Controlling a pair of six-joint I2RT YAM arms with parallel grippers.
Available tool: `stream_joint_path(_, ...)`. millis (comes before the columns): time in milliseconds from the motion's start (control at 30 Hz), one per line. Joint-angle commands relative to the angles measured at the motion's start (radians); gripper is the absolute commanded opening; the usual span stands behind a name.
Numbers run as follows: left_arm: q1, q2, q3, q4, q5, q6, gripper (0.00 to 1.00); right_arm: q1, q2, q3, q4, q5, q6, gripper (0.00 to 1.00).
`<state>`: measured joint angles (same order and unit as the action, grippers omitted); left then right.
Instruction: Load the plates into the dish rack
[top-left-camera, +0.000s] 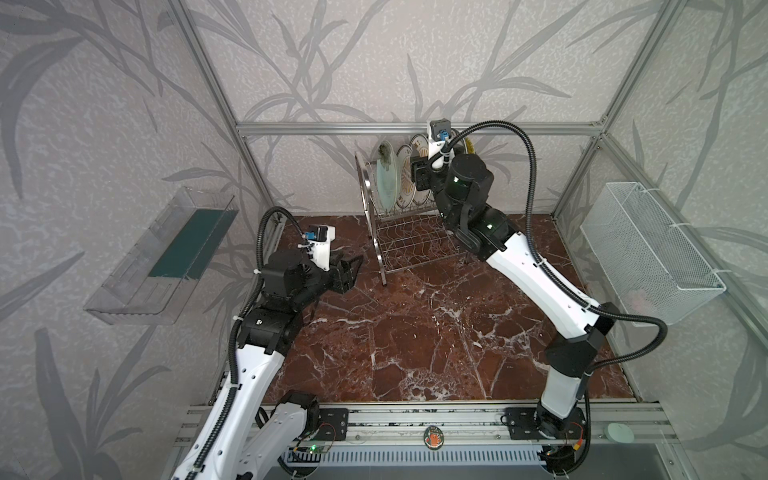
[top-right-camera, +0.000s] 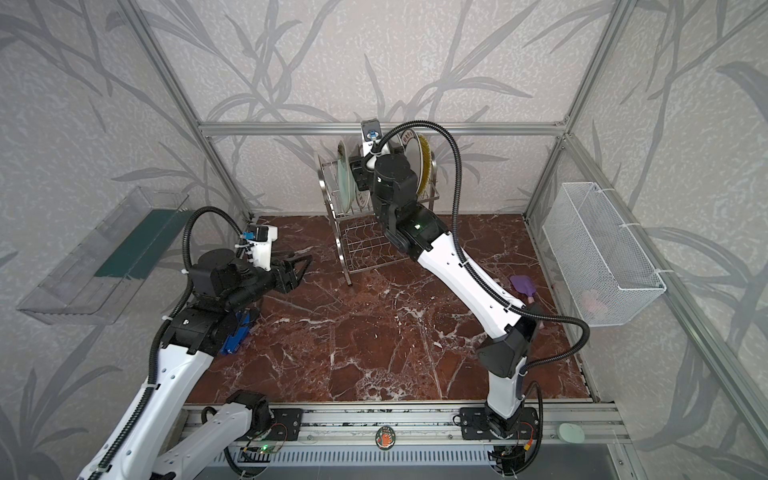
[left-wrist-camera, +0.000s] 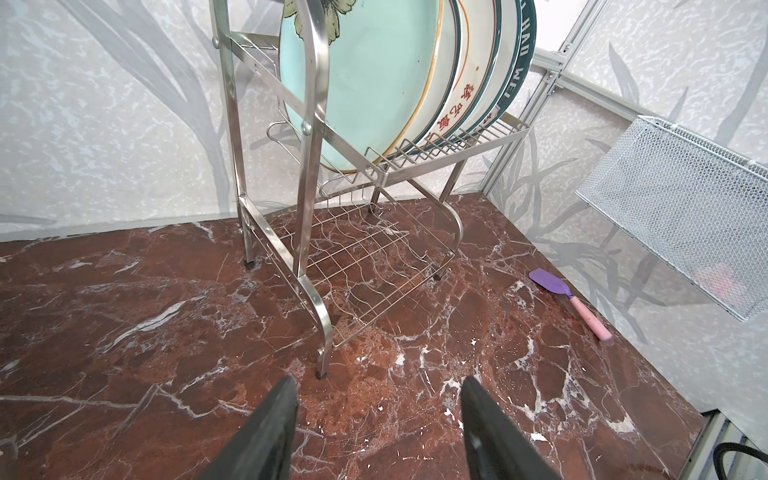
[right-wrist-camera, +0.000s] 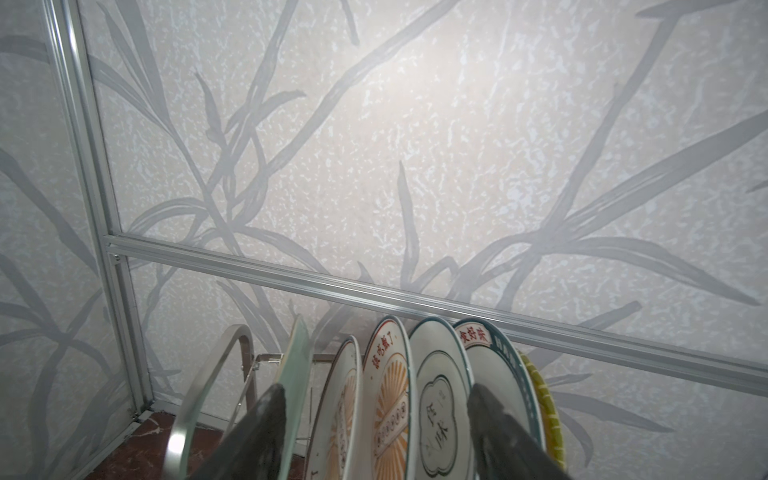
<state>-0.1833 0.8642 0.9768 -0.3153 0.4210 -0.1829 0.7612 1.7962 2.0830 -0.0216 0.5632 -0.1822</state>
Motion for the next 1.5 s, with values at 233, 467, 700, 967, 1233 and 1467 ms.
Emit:
stream_joint_path(233,0.005,0.036,0.007,0.070,-0.021,-0.031,0.61,-0.170,-0.376,-0.464,0.064,-0.017,0.086,0.69)
stream_joint_path(467,0.004,0.039,0.024,0.094,-0.084,-0.063,0.62,-0.305,-0.532,-0.668,-0.009,-0.079,0.204,0.71)
stream_joint_path(700,0.004,0.092,0.089,0.041,-0.075,-0.099,0.64,-0.387,-0.593,-0.761,-0.068,-0.115,0.244,0.76)
stream_joint_path(967,0.004,0.112,0.168,-0.029,-0.138,-0.077,0.99,-0.468,-0.630,-0.813,-0.109,-0.159,0.288,0.83)
stream_joint_path(1233,0.004,0.099,0.227,-0.114,-0.202,-0.056,0.99,-0.542,-0.622,-0.801,-0.188,-0.248,0.327,0.99)
stream_joint_path(1467,0.004,0.089,0.195,-0.086,-0.251,-0.050,0.99,-0.558,-0.639,-0.839,-0.189,-0.254,0.327,0.99)
